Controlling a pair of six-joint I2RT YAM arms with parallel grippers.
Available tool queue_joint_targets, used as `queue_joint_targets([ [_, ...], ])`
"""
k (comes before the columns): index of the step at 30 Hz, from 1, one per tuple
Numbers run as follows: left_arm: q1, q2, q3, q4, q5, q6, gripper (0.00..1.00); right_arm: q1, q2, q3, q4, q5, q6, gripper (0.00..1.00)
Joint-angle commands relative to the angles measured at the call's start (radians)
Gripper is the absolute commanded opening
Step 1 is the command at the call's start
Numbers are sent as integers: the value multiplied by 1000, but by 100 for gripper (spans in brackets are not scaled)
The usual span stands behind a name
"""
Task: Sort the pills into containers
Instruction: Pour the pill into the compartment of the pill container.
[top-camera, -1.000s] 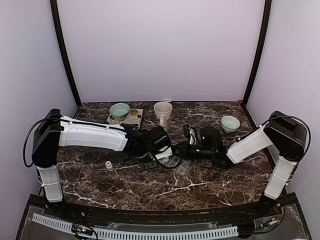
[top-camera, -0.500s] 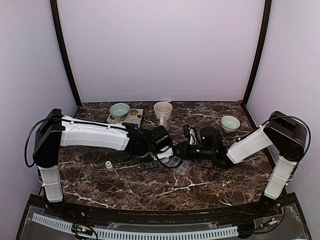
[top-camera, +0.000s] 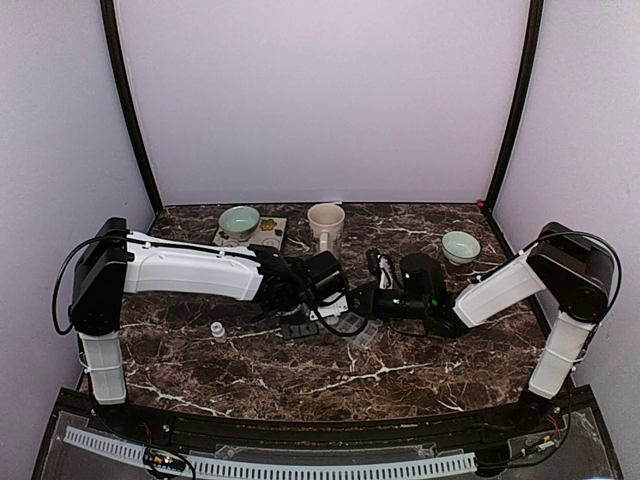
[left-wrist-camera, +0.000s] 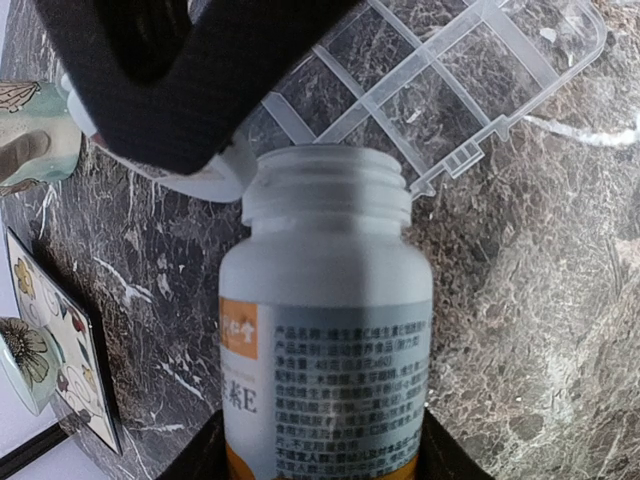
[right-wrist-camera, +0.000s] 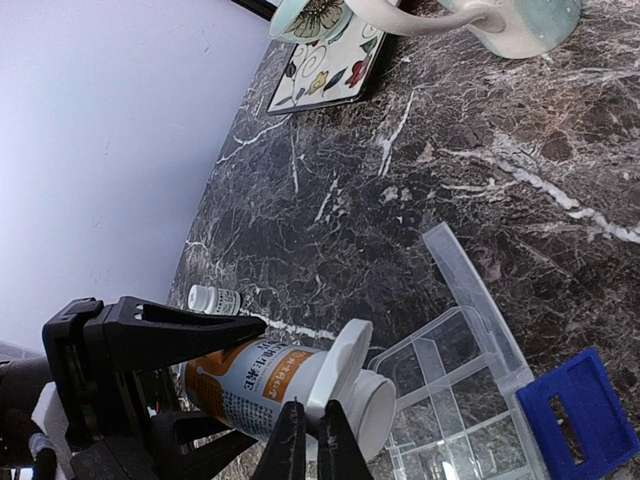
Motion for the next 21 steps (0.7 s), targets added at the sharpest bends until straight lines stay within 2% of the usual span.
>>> queue_joint_targets([
  [1,-15,-5,44,-16,-18,12,0,-2,-8,-15,35,-2,-10,4],
  [21,-23,1,60,-40,-43,16,0,-3,-14,-23,34,10,-12,5],
])
